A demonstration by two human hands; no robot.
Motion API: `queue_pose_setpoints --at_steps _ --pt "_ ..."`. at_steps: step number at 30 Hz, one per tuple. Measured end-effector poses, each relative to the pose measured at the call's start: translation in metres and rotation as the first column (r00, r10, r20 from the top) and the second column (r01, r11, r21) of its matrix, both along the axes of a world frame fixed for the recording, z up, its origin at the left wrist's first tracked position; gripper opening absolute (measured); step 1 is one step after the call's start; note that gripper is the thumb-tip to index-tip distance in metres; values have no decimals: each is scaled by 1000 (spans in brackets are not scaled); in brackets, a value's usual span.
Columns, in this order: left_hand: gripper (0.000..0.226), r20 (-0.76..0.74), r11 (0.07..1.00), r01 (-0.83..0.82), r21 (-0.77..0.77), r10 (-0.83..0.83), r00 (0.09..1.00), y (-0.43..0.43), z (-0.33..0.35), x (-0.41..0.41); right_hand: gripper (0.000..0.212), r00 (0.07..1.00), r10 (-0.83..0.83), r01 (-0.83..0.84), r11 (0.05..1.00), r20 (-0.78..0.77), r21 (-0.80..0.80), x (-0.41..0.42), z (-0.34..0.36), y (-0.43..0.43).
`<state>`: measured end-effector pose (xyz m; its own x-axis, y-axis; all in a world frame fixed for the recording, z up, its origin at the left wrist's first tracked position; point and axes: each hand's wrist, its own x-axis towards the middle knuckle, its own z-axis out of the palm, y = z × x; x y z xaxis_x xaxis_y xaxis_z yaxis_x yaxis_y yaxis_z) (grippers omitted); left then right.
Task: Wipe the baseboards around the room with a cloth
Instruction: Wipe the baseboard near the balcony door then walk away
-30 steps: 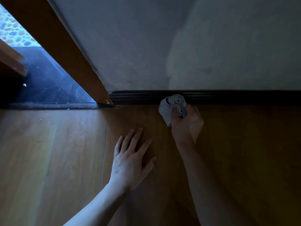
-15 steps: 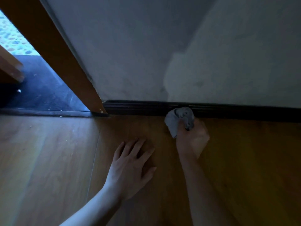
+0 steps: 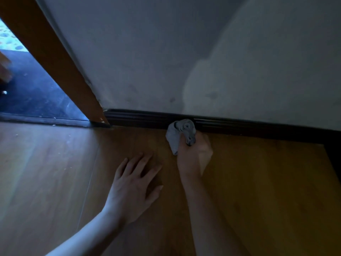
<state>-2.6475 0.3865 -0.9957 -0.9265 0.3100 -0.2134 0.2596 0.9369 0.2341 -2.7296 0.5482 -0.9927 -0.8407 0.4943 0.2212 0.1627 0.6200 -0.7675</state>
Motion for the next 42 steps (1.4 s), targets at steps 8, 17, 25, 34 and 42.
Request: queue_pose_setpoints --at_steps 8,17,25,34,42 --pt "61 -9 1000 -3 -18 3 1000 2 -7 3 16 999 -52 52 999 12 -7 1 1 0" --pt "62 -20 1000 -10 -1 10 1000 5 -8 1 20 974 -224 224 975 39 7 1 -6 54" --pt "62 -24 1000 -4 3 4 1000 5 -11 0 16 972 -233 232 972 16 24 2 -2 62" --pt "62 -20 1000 -9 26 10 1000 7 -8 0 15 980 -198 198 980 29 8 3 -1 57" --pt "60 -45 998 -26 49 28 999 9 -11 3 14 996 -82 82 997 20 -7 2 3 22"
